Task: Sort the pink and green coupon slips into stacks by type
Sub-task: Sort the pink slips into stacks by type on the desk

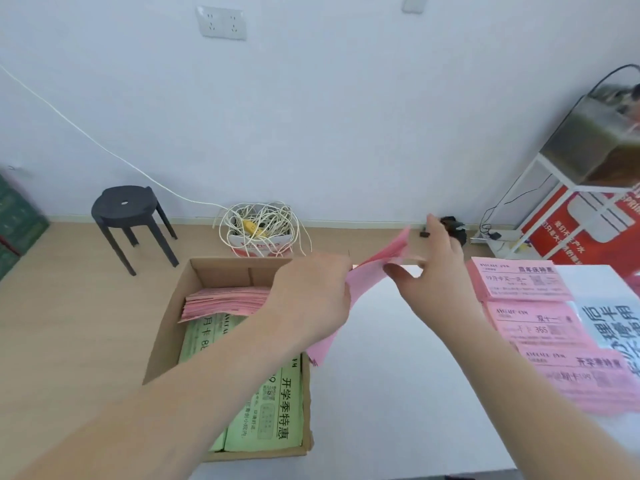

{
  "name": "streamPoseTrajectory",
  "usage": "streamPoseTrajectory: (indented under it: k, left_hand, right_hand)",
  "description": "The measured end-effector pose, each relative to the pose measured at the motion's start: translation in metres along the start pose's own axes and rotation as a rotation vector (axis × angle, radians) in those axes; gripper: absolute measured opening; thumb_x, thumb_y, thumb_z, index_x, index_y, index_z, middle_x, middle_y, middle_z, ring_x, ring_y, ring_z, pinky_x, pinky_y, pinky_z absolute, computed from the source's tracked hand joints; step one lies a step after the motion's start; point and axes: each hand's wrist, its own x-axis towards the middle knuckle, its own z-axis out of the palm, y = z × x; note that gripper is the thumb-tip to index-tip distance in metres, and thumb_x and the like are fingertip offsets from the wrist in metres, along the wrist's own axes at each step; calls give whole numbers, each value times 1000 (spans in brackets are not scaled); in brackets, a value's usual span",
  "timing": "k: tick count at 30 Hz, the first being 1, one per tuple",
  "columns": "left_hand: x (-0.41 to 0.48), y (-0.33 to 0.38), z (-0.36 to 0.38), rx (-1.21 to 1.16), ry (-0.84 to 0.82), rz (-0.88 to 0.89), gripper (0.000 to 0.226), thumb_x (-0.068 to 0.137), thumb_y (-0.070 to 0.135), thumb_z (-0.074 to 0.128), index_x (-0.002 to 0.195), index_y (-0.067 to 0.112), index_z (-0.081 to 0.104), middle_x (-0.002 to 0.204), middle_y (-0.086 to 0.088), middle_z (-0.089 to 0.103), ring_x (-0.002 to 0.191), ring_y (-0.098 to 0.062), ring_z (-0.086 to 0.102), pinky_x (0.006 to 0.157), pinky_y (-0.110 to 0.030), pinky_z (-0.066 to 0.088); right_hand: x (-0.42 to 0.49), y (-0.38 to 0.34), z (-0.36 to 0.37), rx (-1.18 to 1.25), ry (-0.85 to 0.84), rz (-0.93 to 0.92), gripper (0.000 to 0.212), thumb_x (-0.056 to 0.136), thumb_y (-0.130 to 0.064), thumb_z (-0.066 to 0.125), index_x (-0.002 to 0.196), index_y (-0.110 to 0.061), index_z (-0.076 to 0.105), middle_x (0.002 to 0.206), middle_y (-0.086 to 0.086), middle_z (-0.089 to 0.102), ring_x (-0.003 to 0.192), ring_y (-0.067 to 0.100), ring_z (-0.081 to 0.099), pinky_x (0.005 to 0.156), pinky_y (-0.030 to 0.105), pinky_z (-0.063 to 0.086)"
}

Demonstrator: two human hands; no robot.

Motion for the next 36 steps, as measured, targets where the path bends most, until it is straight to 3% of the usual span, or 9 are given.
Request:
streamPoseTrajectory:
  k: [3, 6, 14, 21, 24, 29, 31, 33, 36]
  left_hand:
    - [-2, 50, 40, 233, -128, -24, 17, 93, 11, 53, 104, 22, 48, 101, 0, 55, 101, -27, 63, 72, -35, 39]
    - [-14, 86, 91, 338, -204, -5, 37, 93, 7, 56, 127, 16, 48, 120, -4, 57, 111, -27, 61, 72, -36, 39]
    - [-70, 113, 187, -40, -537, -10, 56, 87, 69, 50, 124, 27, 58, 121, 8, 59, 116, -18, 52, 93, -39, 49]
    - [-65, 70, 181, -189, -356, -318, 41, 97, 30, 56, 136, 19, 56, 137, 2, 53, 125, -20, 50, 104, -37, 45]
    - [-75, 61, 190, -287, -346, -365, 40, 91, 26, 55, 130, 24, 60, 129, 6, 57, 122, -20, 51, 102, -37, 46]
    - [-90, 66, 197, -503, -259, -407, 43, 95, 22, 62, 138, 23, 59, 132, 11, 60, 122, -9, 51, 99, -19, 42]
    - [-100, 72, 198, -595, -247, -417, 46, 97, 20, 63, 143, 21, 56, 134, 11, 59, 120, -1, 49, 94, -7, 36]
    - [-108, 77, 199, -685, -265, -474, 50, 98, 24, 64, 146, 27, 52, 134, 15, 55, 124, 1, 46, 99, -14, 36]
    - [-109, 85, 206, -774, -283, -545, 51, 96, 25, 66, 144, 29, 51, 138, 17, 54, 126, -1, 49, 101, -17, 40]
  right_hand:
    - [-36, 43, -2, 614, -120, 444, 36, 102, -39, 56, 131, -18, 60, 108, 9, 72, 82, 20, 77, 74, 46, 64]
    - [-53, 92, 2, 756, -166, 546, 41, 105, -51, 45, 116, -18, 68, 103, 8, 75, 89, 25, 77, 80, 48, 64]
    - [-62, 184, 13, 476, -266, 598, 18, 99, -12, 49, 105, -14, 66, 100, 4, 76, 91, 23, 73, 68, 37, 58]
    - [-81, 192, 9, 439, -49, 520, 72, 98, -8, 46, 162, -20, 16, 154, 0, 36, 109, 11, 52, 82, 33, 46]
    - [-96, 199, 9, 377, -48, 611, 68, 94, -7, 45, 158, -18, 26, 158, 5, 32, 125, 24, 53, 88, 40, 49]
    - [-102, 182, 12, 553, -195, 622, 36, 93, 4, 43, 111, -18, 64, 106, -1, 72, 97, 15, 68, 65, 25, 45]
    - [-96, 178, 15, 591, -212, 614, 43, 95, 6, 43, 126, -19, 60, 121, -4, 67, 101, 11, 64, 78, 29, 49]
    - [-84, 177, 18, 606, -256, 590, 56, 98, 6, 42, 151, -10, 40, 141, 3, 56, 113, 1, 16, 99, 35, 45]
    - [-62, 178, 20, 556, -386, 495, 65, 99, 1, 47, 160, -15, 29, 156, 0, 44, 133, 14, 49, 102, 32, 39]
